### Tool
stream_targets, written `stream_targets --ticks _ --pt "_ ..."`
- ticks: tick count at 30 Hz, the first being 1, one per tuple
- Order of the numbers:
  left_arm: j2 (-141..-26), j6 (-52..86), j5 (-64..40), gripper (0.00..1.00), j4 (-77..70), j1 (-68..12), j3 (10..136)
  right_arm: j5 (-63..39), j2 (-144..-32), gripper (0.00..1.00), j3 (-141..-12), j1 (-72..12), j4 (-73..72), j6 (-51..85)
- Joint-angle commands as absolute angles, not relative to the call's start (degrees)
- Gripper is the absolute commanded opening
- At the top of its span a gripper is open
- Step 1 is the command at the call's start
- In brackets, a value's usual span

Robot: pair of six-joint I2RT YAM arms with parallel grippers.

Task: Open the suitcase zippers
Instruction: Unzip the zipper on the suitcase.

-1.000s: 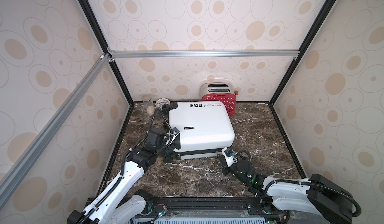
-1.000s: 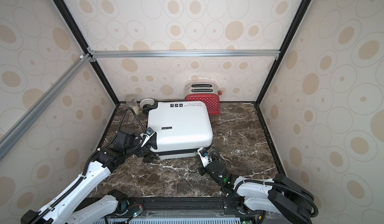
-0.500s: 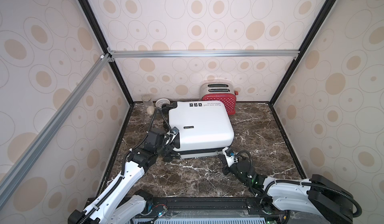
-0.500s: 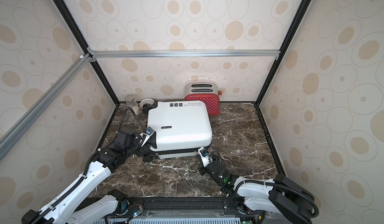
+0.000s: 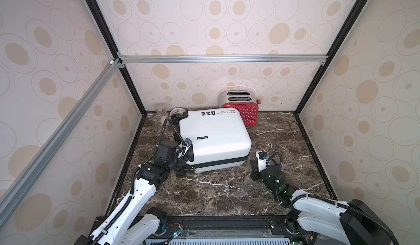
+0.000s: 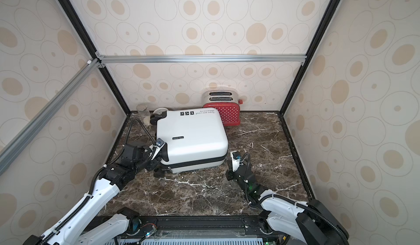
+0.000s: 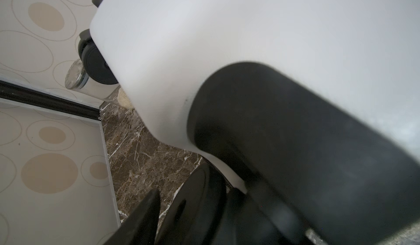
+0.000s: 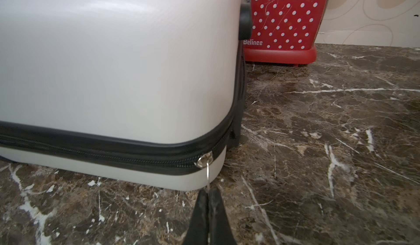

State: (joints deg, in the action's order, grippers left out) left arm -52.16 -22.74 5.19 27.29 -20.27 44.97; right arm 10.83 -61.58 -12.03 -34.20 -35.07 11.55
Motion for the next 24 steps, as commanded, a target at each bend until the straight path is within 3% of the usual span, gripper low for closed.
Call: stream_targets --ticks 1,10,24 --pt "-49.5 -17.6 7.5 0.3 22.0 -18.1 45.7 8.9 -64.7 0.0 -14.9 -29.4 -36.6 12.6" --pt "-46.5 -19.3 -1.3 0.27 21.8 -18.1 44.0 -3.8 -77.2 0.0 -22.1 -23.9 -43.6 10.8" --pt "-48.3 -18.6 2.1 0.29 21.3 -18.1 44.4 -10.4 -84.2 0.0 -25.7 -20.6 -45.1 8.2"
